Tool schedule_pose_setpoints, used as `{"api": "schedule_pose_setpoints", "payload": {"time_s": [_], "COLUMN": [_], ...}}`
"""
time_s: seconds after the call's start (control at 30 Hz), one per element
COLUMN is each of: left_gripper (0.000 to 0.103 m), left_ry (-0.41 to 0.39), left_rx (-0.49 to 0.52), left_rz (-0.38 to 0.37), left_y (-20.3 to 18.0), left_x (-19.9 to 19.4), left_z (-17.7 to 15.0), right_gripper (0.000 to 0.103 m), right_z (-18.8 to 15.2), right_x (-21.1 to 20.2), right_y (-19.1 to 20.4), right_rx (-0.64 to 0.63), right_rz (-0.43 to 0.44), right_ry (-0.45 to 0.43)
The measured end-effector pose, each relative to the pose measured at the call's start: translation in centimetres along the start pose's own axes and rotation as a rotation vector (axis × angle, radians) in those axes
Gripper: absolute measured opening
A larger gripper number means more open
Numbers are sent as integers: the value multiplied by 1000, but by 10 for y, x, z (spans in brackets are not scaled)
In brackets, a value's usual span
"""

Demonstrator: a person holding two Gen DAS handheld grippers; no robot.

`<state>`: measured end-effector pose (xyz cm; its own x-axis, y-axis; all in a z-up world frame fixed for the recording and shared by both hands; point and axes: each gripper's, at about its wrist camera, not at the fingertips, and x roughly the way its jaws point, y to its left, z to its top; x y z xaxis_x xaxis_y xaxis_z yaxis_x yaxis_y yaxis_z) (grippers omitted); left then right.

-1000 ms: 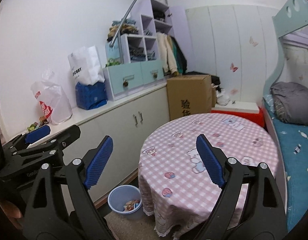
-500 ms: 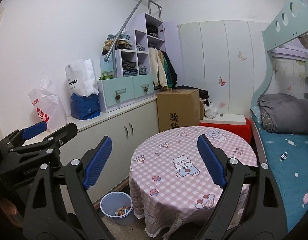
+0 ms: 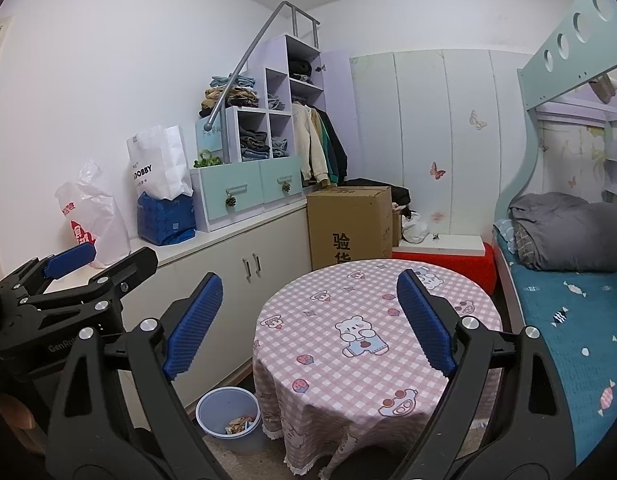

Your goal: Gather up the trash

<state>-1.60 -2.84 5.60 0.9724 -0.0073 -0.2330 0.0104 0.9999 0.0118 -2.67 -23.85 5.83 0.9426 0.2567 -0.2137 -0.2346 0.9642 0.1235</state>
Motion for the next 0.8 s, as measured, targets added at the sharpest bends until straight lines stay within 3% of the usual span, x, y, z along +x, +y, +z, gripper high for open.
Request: {"api": "schedule_pose_setpoints", "payload": {"time_s": [0.8], "left_gripper": [95], "left_ry": [8], "left_rx": [3], "left_rz": [-10], "left_y": [-3], "left_x": [0], "left_z": [0], "right_gripper": [89], "right_z": [0], "right_x": [0], "right_y": [-1], "right_rx": [2], "right_rz": [-4], "right_ry": [7]}}
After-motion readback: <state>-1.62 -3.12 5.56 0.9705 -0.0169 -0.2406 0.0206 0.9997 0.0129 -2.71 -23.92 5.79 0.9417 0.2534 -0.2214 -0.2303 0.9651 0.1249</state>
